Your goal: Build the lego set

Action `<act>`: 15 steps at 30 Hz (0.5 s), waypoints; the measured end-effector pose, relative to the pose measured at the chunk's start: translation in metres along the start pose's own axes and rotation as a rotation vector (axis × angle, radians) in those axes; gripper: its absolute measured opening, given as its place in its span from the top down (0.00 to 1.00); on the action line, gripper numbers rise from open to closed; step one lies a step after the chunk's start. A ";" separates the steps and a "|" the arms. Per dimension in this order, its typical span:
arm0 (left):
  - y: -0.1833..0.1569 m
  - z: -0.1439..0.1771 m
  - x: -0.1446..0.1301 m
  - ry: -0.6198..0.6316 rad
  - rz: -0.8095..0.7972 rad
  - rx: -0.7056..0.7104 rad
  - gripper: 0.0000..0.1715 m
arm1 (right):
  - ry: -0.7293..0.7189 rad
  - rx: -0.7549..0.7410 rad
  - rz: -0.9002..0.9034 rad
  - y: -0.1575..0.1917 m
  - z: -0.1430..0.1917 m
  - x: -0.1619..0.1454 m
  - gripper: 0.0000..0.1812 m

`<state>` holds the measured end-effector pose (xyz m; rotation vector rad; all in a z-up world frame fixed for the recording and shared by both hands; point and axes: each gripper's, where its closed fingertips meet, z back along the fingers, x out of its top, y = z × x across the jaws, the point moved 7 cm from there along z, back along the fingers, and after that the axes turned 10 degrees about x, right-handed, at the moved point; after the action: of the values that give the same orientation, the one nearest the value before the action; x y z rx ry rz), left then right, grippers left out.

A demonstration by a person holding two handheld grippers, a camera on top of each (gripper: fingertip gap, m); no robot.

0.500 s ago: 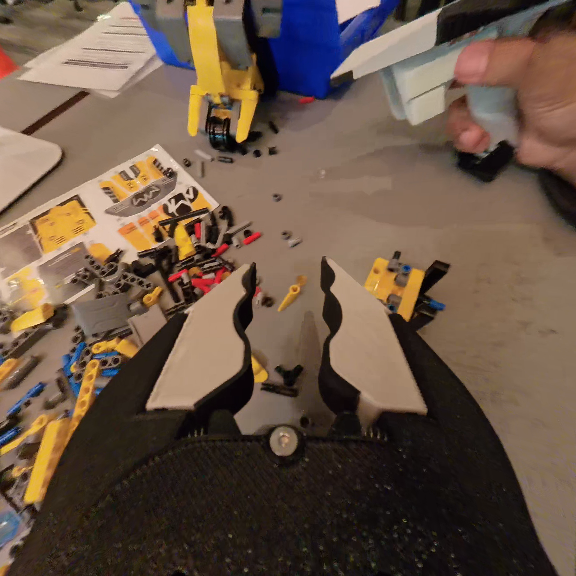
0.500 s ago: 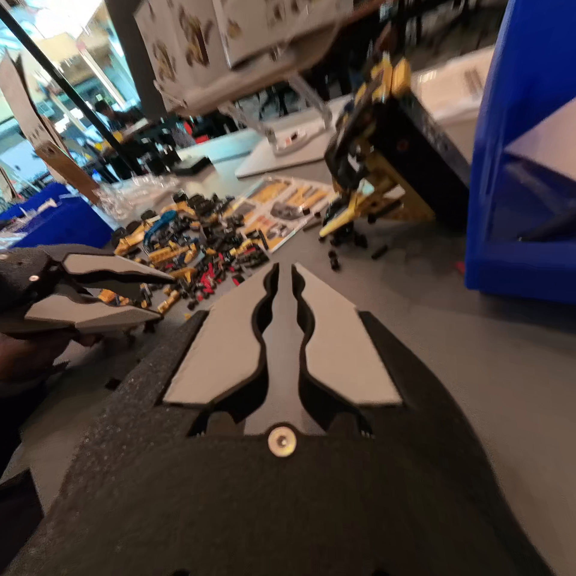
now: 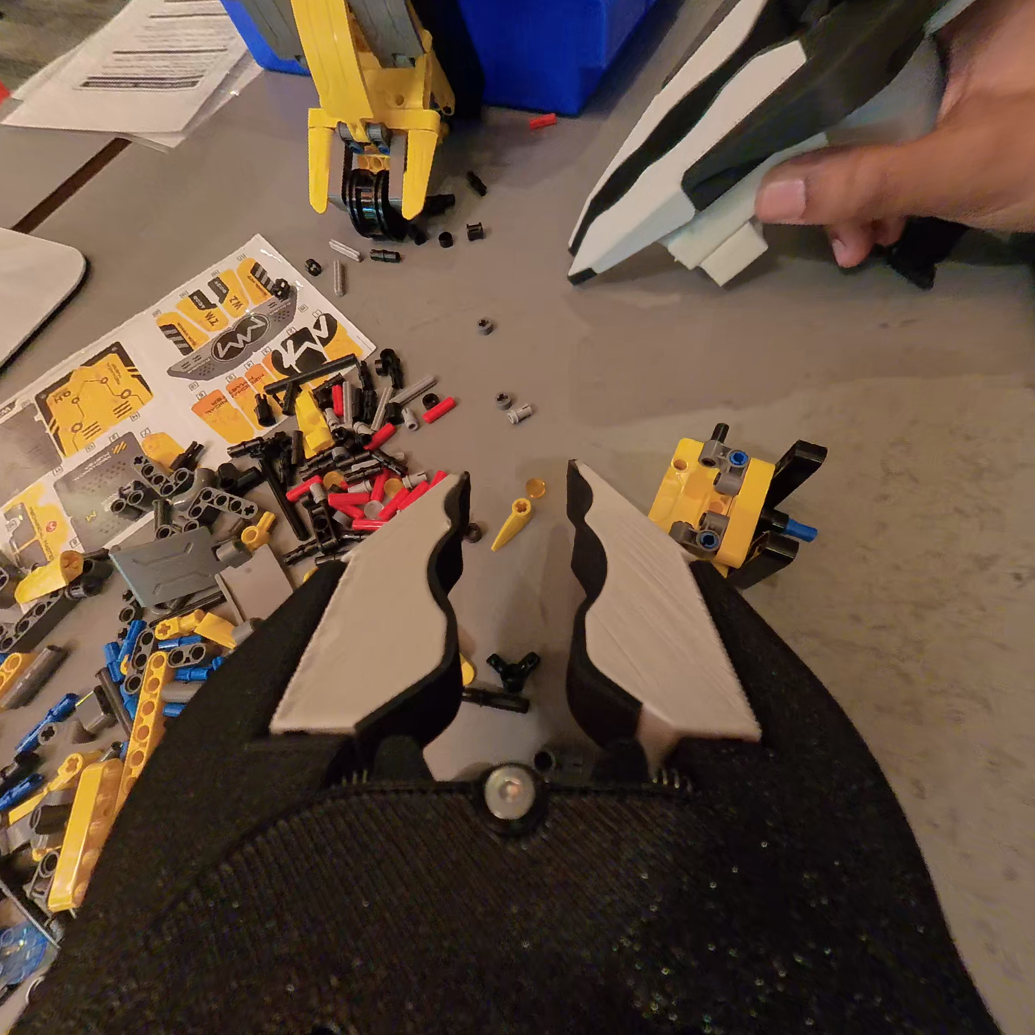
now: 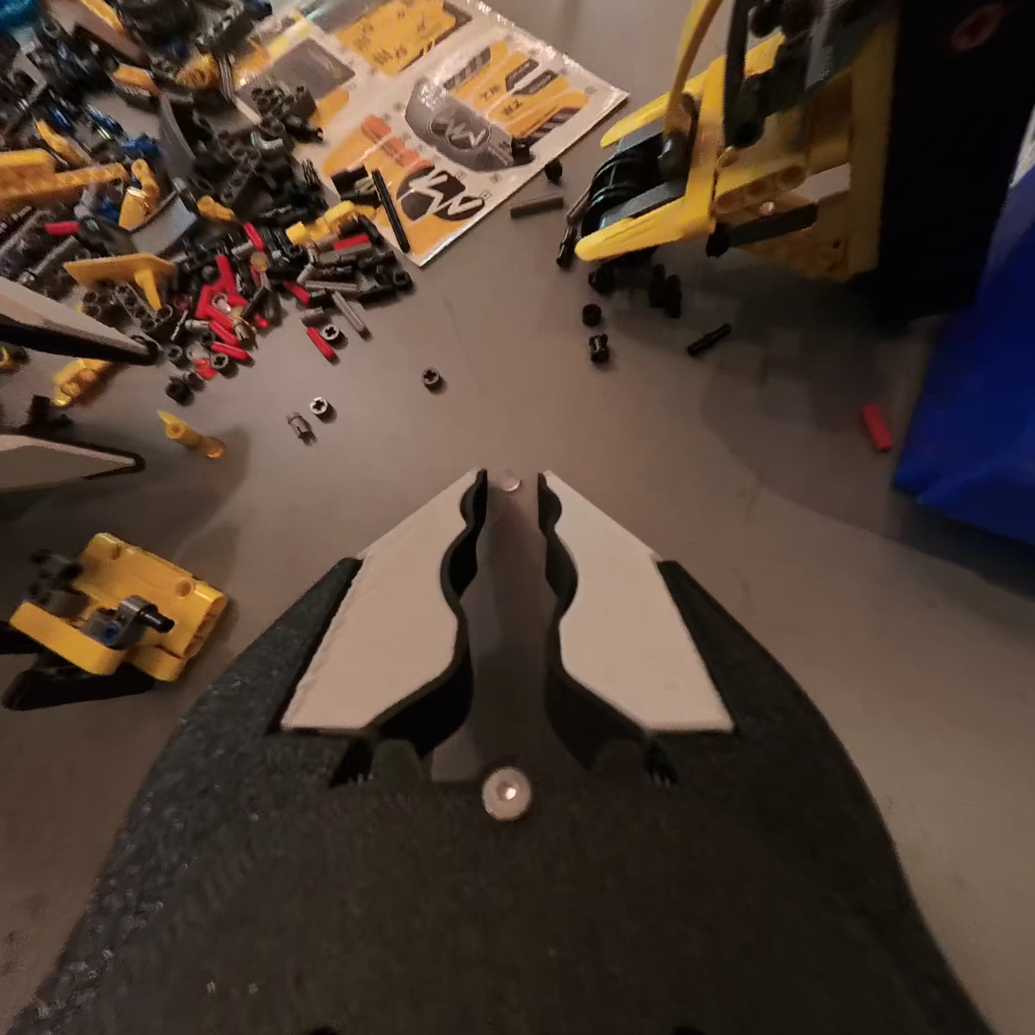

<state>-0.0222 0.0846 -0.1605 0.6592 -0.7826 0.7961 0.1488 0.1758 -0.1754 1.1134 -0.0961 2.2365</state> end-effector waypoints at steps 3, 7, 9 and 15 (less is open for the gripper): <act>-0.001 -0.001 -0.001 0.008 -0.009 -0.001 0.81 | 0.009 -0.015 0.019 0.001 -0.001 0.000 0.91; -0.002 -0.001 -0.001 0.013 -0.015 -0.002 0.81 | 0.029 -0.082 0.069 0.001 -0.001 0.000 0.96; -0.002 -0.001 -0.001 0.012 -0.013 -0.001 0.81 | 0.039 -0.108 0.104 0.002 -0.002 0.000 0.97; 0.005 0.000 -0.002 0.017 0.029 0.033 0.81 | 0.038 -0.109 0.125 0.004 -0.001 0.000 0.97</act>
<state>-0.0276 0.0865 -0.1610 0.6704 -0.7661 0.8416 0.1453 0.1727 -0.1755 1.0317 -0.2753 2.3315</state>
